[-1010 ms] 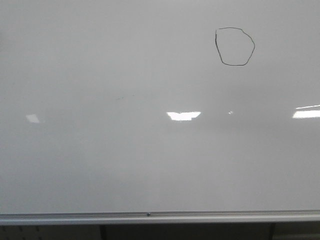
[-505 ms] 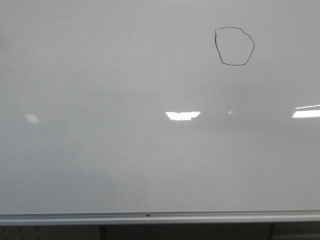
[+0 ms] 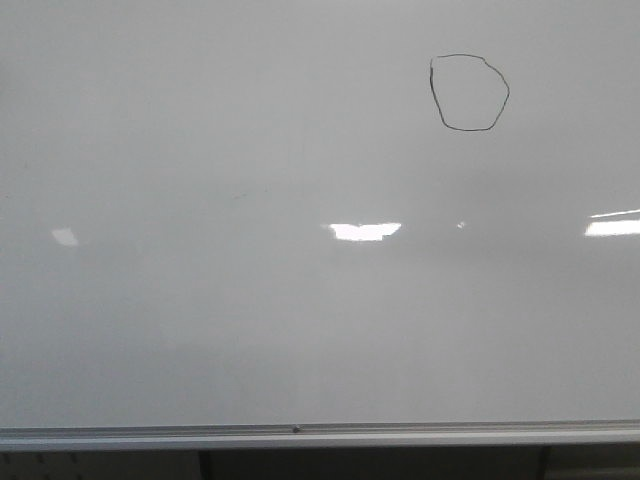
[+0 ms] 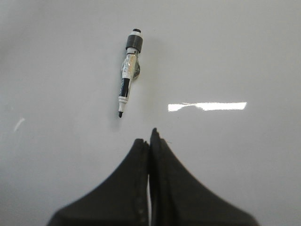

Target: Write number 0 on whiteboard

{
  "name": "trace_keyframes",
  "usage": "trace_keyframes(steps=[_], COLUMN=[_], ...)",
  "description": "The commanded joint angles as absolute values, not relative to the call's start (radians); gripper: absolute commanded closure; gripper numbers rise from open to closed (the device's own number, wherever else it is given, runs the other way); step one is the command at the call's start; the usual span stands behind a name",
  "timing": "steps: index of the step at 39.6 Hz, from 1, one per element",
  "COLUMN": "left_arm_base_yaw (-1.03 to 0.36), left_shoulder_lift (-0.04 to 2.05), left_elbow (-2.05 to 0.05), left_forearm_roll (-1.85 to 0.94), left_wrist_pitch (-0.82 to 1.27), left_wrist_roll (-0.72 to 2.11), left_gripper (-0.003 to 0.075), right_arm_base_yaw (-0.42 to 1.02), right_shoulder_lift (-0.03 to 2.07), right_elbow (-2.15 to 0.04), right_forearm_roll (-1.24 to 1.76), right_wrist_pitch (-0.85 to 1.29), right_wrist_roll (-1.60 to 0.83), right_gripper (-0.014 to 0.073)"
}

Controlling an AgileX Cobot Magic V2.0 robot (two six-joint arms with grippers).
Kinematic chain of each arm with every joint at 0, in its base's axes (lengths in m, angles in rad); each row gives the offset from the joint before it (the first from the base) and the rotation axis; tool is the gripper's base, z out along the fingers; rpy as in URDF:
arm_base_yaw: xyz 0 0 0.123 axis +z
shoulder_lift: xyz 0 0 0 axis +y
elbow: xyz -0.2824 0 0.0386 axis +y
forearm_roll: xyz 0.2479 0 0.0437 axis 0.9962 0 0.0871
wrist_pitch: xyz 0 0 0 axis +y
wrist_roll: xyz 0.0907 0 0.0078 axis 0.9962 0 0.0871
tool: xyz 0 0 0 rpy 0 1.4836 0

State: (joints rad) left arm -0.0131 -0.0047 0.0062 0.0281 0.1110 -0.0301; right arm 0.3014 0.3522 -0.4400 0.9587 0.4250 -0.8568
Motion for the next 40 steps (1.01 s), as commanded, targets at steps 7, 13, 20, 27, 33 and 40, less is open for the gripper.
trace_keyframes(steps=[7, 13, 20, 27, 33, 40], left_arm_base_yaw=[-0.020, -0.020, -0.020, -0.020, -0.020, -0.020], left_shoulder_lift=[-0.022, -0.022, -0.022, -0.022, -0.022, -0.022], left_elbow=[0.028, 0.028, 0.028, 0.028, 0.028, 0.028], left_forearm_roll=[0.030, 0.030, 0.030, 0.030, 0.030, 0.030], left_wrist_pitch=[0.023, 0.023, 0.023, 0.023, 0.023, 0.023], left_wrist_roll=[-0.042, -0.042, -0.042, -0.042, -0.042, -0.042], left_gripper=[0.0740, 0.0740, 0.0740, 0.0740, 0.0740, 0.0740], right_arm_base_yaw=[0.297, 0.297, 0.297, 0.297, 0.255, 0.126], right_shoulder_lift=[0.359, 0.359, 0.359, 0.354, 0.297, 0.203], right_elbow=[-0.465, -0.465, -0.465, -0.454, -0.375, -0.254], right_forearm_roll=[0.984, 0.984, 0.984, 0.952, 0.830, 0.595], right_wrist_pitch=[0.384, 0.384, 0.377, 0.300, 0.198, 0.161], right_wrist_roll=[-0.860, -0.860, -0.860, -0.860, -0.814, -0.569], right_gripper=[0.0662, 0.0662, 0.0662, 0.0662, 0.0662, 0.0662])
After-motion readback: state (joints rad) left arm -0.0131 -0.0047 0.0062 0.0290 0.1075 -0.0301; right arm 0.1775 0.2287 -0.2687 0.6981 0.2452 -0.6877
